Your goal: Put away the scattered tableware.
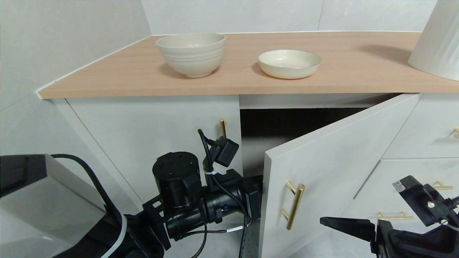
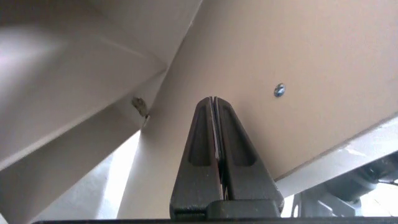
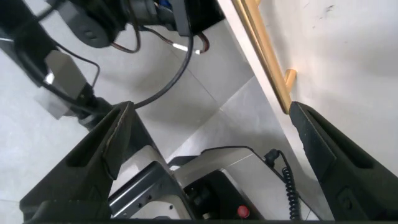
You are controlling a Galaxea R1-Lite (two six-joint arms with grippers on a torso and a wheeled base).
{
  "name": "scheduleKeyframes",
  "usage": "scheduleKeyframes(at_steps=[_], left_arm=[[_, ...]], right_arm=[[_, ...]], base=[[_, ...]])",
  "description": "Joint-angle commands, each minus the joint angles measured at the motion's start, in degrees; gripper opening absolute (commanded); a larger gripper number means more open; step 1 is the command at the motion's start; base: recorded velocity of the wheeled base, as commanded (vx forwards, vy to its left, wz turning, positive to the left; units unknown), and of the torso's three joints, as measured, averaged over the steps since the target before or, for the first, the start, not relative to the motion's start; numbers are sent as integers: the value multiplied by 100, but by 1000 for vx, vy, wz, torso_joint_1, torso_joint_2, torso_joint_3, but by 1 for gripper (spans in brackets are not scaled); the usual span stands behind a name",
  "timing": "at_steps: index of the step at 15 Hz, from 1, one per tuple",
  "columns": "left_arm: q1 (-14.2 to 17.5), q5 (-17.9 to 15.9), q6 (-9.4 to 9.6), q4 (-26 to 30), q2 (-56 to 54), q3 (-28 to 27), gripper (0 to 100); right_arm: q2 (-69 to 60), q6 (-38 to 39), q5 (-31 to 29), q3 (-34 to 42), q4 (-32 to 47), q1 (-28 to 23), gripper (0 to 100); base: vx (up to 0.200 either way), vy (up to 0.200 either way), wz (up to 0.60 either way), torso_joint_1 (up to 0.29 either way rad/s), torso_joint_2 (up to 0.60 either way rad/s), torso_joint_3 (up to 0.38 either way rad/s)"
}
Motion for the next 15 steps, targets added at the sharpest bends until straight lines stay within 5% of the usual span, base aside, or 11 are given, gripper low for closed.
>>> scheduleKeyframes(at_steps=[1, 7, 10, 15], left_arm=[[-29, -8, -1, 7, -36, 16, 0], [-152, 1, 8, 192, -44, 25, 0], [-170, 1, 8, 640, -18, -397, 0], [-266, 1, 8, 1291, 88, -942, 0]], right_arm=[[-228, 6, -19, 69, -7, -2, 100], [-193, 24, -10, 69, -7, -2, 100], [-167, 24, -1, 69, -7, -2, 100], [-167, 15, -1, 78, -7, -2, 100]], base=[[0, 0, 0, 0, 0, 0], [0, 0, 0, 0, 0, 0], [-200, 0, 0, 4, 6, 4], [0, 0, 0, 0, 0, 0]])
